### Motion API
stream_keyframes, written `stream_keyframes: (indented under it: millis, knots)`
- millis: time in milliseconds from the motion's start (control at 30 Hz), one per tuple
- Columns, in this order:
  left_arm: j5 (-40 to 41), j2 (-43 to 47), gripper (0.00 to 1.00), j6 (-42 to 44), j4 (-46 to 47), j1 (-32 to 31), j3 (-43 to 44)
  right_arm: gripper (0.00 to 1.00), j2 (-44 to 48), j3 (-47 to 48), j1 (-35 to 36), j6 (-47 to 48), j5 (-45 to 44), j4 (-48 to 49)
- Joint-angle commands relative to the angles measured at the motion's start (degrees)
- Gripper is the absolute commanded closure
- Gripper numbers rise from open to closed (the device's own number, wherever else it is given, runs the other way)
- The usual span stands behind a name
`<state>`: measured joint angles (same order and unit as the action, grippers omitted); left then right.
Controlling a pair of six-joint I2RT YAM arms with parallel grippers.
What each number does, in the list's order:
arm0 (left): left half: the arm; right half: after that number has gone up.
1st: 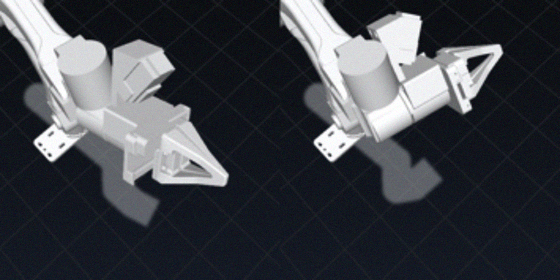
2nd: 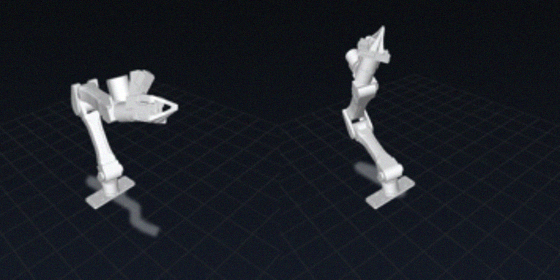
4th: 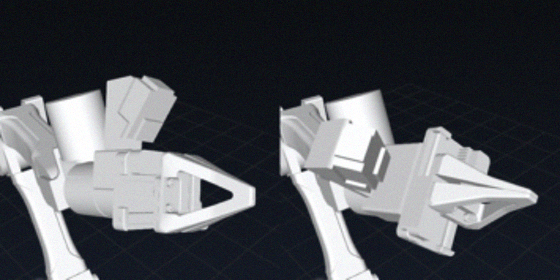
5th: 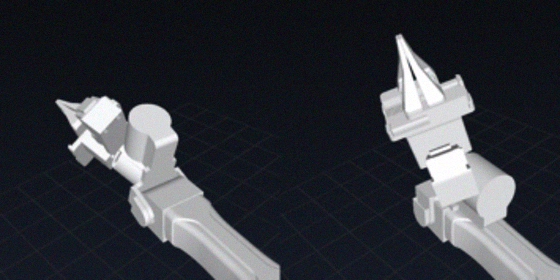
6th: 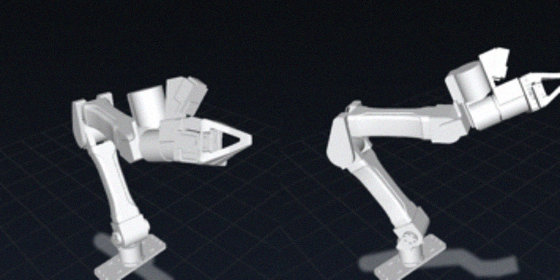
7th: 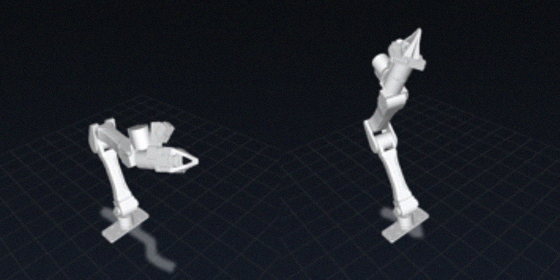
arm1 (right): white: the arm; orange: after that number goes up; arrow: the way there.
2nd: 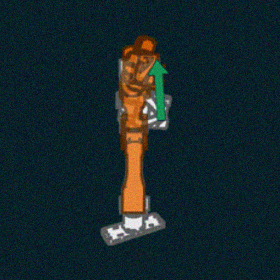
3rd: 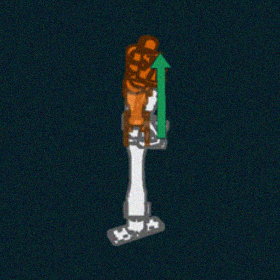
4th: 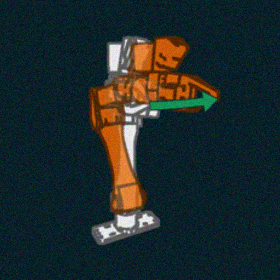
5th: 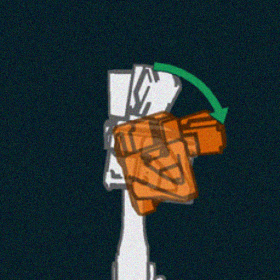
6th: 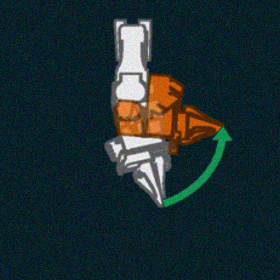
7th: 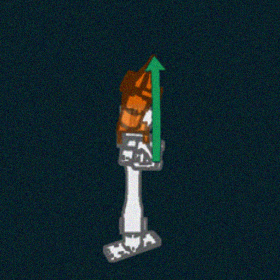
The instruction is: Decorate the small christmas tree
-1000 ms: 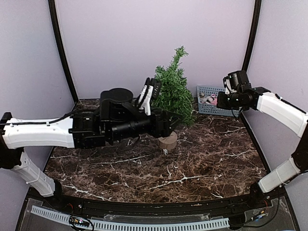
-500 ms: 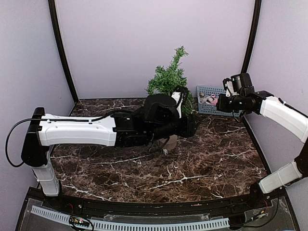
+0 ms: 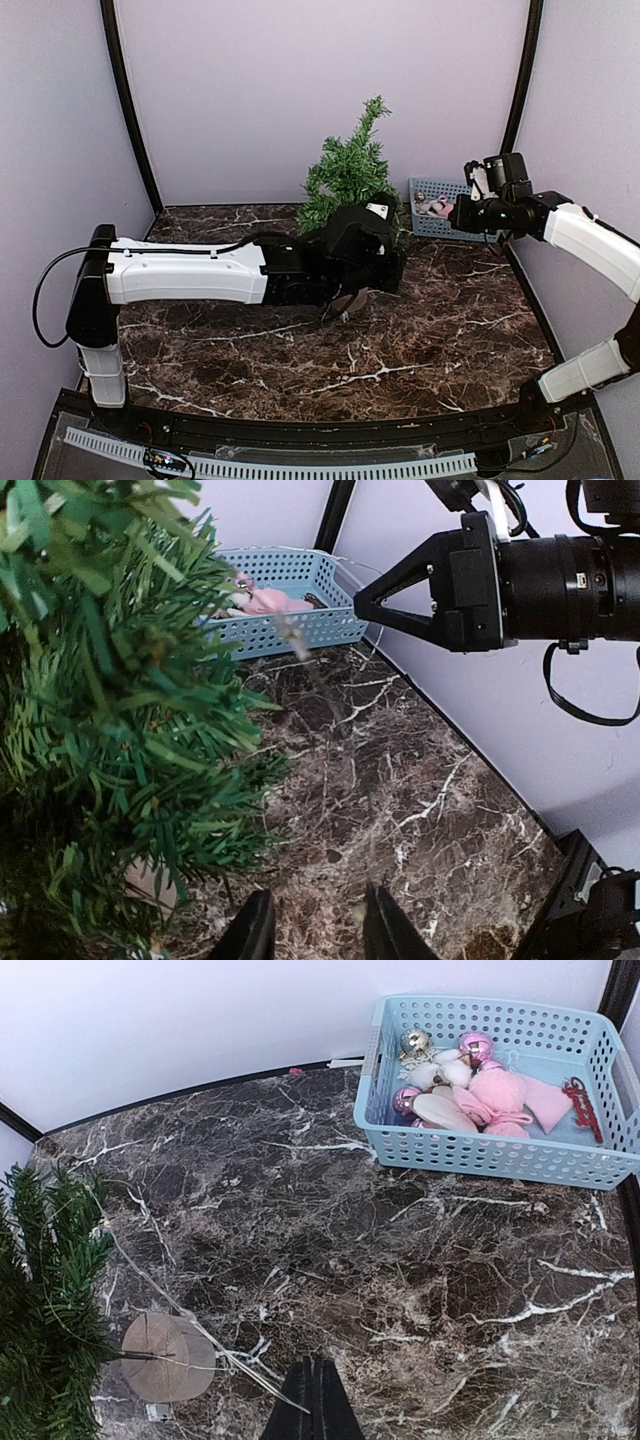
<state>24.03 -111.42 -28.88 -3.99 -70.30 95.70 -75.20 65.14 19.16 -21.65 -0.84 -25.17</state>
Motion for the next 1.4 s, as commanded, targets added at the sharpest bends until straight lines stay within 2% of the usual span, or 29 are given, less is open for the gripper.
stream_keyframes:
  millis: [0,167,300,433,500,533,600,800,933,1033,1200,1367]
  knots:
    - [1.4,0.7,0.72,2.0,0.3,-0.3,0.9,1.00,1.7,-0.9,0.3,-0.8,0.6,2.9]
    - [1.4,0.8,0.82,5.8,4.7,-0.2,0.5,1.00,2.1,-1.4,0.3,-0.9,0.6,3.1]
    - [0.0,1.0,0.99,8.4,6.6,-0.2,0.5,1.00,2.2,-1.6,0.3,-1.0,0.5,2.7]
    - [-5.5,4.1,1.00,12.1,8.6,-0.2,-3.3,1.00,1.9,-0.9,0.3,-1.3,-2.2,0.8]
    - [-12.6,7.8,1.00,15.3,12.2,-0.2,-8.2,1.00,1.9,-0.7,0.3,-1.6,-4.5,-0.2]
    - [-18.8,10.3,1.00,17.8,13.3,-0.2,-10.8,1.00,1.8,-0.6,0.3,-1.6,-5.6,-0.7]
    - [-27.3,13.4,1.00,20.1,11.5,-0.2,-13.0,1.00,1.4,-0.5,0.3,-1.7,-6.5,-1.3]
    - [-34.2,21.9,1.00,19.5,6.5,0.0,-19.3,1.00,1.1,-1.5,0.2,-2.4,-6.6,-1.8]
    - [-31.4,27.6,1.00,18.1,4.6,0.5,-22.3,1.00,1.5,-2.1,0.3,-2.5,-7.3,-2.9]
    - [-27.6,32.4,1.00,15.8,-0.2,1.9,-22.8,1.00,1.6,-2.6,0.3,-2.2,-5.7,-3.7]
    - [-25.0,39.2,1.00,9.9,-6.4,6.4,-21.4,1.00,3.3,-4.5,0.3,-0.1,5.8,-3.2]
    - [-18.5,43.5,1.00,8.0,-15.2,10.1,-17.8,1.00,4.6,-5.1,0.4,1.4,16.1,-4.3]
